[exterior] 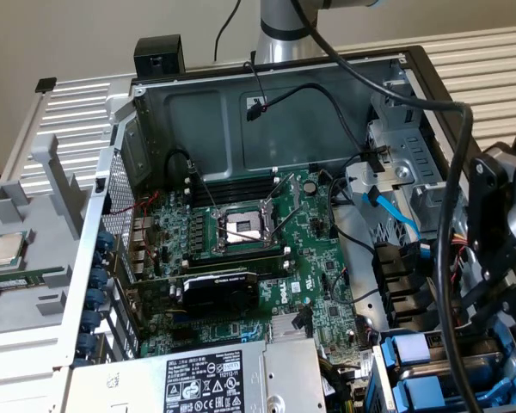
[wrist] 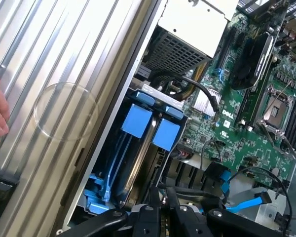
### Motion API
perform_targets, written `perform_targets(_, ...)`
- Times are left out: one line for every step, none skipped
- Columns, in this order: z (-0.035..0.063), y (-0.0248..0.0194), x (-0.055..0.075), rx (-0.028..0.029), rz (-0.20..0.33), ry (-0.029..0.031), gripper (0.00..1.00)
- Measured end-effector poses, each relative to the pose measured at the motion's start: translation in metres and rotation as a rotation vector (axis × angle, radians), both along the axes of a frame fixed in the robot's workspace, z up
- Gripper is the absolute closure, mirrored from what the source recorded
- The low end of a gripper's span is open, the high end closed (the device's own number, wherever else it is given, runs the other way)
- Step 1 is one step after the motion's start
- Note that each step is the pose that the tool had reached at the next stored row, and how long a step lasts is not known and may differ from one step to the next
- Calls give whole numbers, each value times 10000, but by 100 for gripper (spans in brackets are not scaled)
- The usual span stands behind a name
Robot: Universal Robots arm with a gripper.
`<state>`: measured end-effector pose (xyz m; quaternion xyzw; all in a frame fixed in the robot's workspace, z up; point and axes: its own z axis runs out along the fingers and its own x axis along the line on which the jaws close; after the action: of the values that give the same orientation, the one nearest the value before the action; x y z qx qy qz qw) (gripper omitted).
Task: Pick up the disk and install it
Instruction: 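Insert the first disk wire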
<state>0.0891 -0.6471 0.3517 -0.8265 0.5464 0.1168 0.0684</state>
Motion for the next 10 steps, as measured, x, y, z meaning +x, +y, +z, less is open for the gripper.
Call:
perform_targets(4, 13, -5, -101, 0, 0, 83)
perform_targets(7, 28, -10, -208, 0, 0, 83)
perform_targets(10, 43, -15, -316, 0, 0, 83)
perform_targets(14, 57, -19, -436, 0, 0, 83)
perform_targets(15, 70, -22, -554, 0, 0, 83)
perform_targets(19, 84, -25, -669, 0, 0, 83)
perform_targets(22, 98, -28, -777, 0, 0, 83)
perform_targets(28, 114, -30, -879, 0, 0, 83)
perform_targets(35, 130, -32, -965, 1, 0, 83)
perform_targets(43, 145, -34, -1050, 0, 0, 83)
